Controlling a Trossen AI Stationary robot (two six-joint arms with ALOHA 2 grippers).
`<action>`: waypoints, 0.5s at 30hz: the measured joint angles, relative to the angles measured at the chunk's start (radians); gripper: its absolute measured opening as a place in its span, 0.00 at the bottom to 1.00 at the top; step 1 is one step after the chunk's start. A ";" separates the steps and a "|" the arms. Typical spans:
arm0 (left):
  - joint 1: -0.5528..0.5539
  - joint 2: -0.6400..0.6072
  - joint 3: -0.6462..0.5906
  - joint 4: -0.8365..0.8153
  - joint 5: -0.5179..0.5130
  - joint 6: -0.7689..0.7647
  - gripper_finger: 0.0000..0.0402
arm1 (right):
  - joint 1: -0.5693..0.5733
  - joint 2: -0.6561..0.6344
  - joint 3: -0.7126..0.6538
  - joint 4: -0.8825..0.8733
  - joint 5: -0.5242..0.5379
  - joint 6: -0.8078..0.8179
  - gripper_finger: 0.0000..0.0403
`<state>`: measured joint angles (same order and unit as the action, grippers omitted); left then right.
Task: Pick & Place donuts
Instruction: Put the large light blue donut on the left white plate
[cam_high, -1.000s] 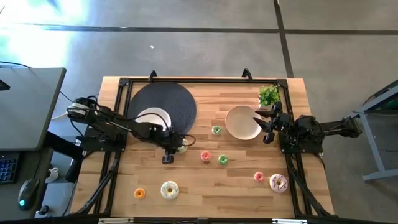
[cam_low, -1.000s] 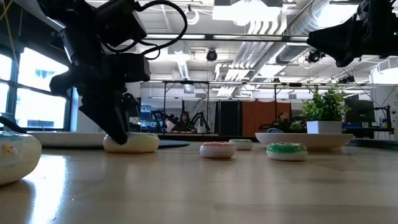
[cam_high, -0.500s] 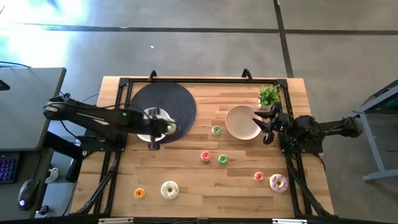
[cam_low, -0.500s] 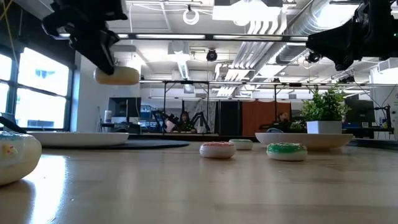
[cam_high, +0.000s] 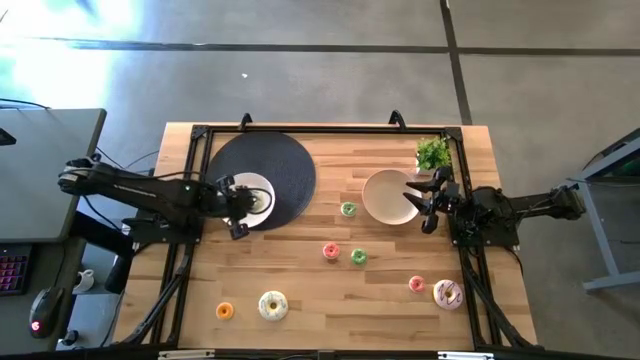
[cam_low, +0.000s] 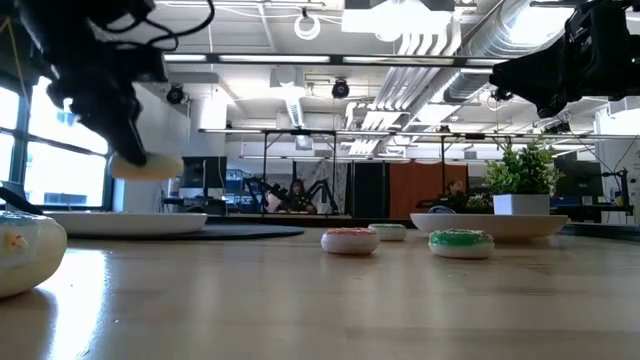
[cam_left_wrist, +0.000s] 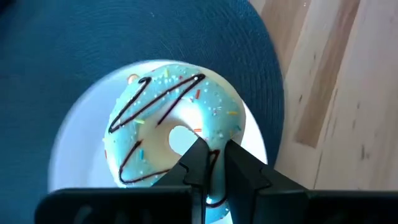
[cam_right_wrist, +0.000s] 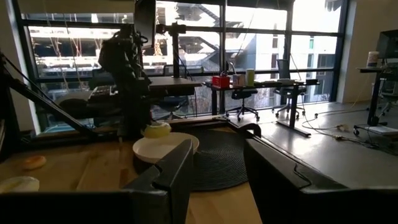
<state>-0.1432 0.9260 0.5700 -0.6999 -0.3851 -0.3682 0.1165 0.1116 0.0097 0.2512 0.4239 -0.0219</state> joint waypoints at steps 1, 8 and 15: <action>0.000 -0.001 -0.035 0.056 0.000 -0.007 0.08 | 0.000 0.000 0.000 0.000 0.000 0.000 0.35; 0.000 0.025 -0.175 0.198 -0.023 -0.098 0.08 | 0.000 0.001 0.000 -0.003 0.002 0.048 0.35; 0.000 0.025 -0.180 0.213 0.052 -0.121 0.08 | 0.000 0.001 0.000 -0.004 0.004 0.049 0.35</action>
<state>-0.1432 0.9512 0.3901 -0.4865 -0.3328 -0.4890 0.1162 0.1123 0.0097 0.2474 0.4278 0.0273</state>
